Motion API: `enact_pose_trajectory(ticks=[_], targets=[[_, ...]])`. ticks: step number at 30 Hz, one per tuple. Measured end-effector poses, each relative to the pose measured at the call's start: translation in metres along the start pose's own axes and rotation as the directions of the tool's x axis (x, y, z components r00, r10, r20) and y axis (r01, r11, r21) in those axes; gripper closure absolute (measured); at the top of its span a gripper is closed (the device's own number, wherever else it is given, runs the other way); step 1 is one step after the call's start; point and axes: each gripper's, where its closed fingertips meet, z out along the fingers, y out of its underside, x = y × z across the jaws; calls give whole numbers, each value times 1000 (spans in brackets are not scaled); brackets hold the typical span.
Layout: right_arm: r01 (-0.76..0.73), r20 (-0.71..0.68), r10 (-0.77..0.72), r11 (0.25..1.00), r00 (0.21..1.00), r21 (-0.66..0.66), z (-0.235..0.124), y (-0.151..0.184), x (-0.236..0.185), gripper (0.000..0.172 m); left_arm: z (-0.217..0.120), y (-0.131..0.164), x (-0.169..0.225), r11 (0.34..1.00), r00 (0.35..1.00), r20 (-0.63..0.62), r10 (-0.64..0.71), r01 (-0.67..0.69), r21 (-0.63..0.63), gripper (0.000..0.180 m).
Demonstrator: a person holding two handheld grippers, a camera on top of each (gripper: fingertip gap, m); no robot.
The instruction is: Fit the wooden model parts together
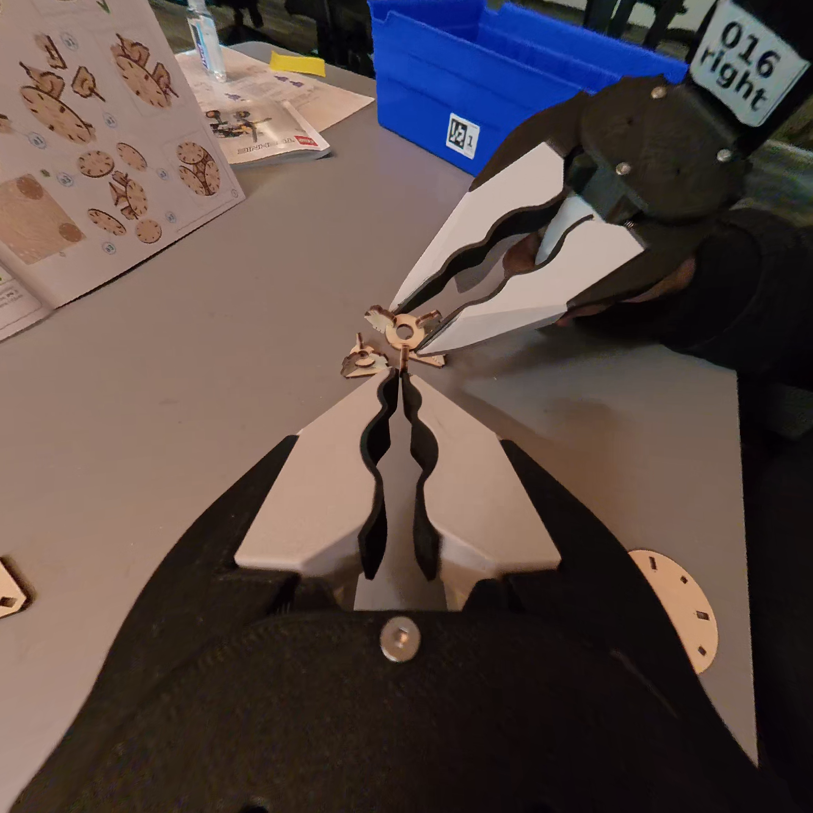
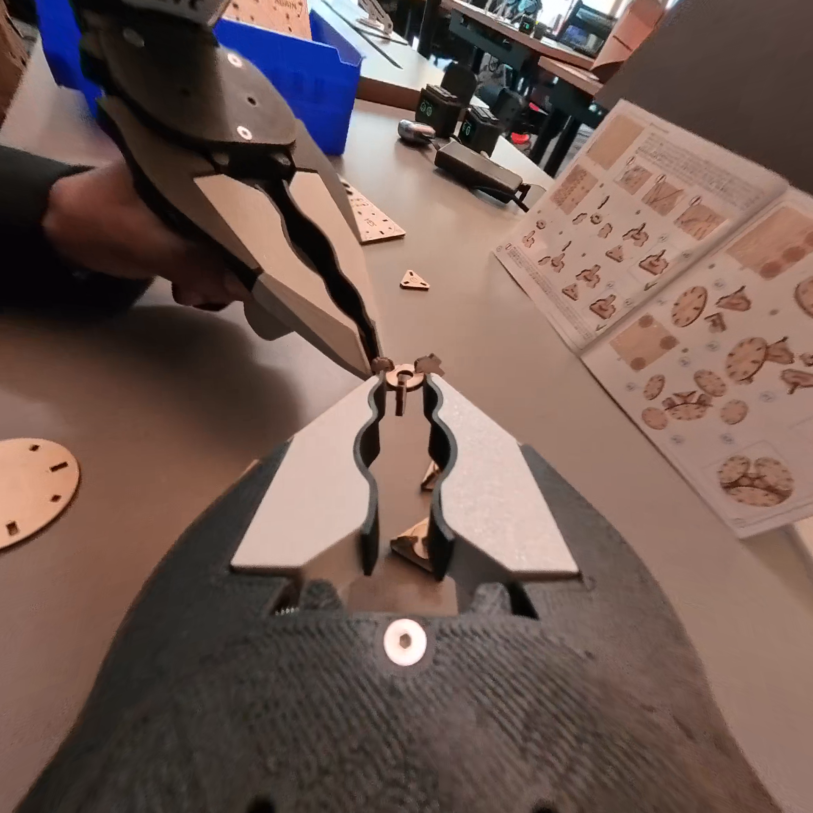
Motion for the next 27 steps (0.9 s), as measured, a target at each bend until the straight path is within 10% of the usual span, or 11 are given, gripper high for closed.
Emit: enact_pose_trajectory(ticks=[27], targets=[[-43,12,44,999,999,-12,2,1,-4,157,-3,-4,3,1000,1000,16,1,-1,-4,180]])
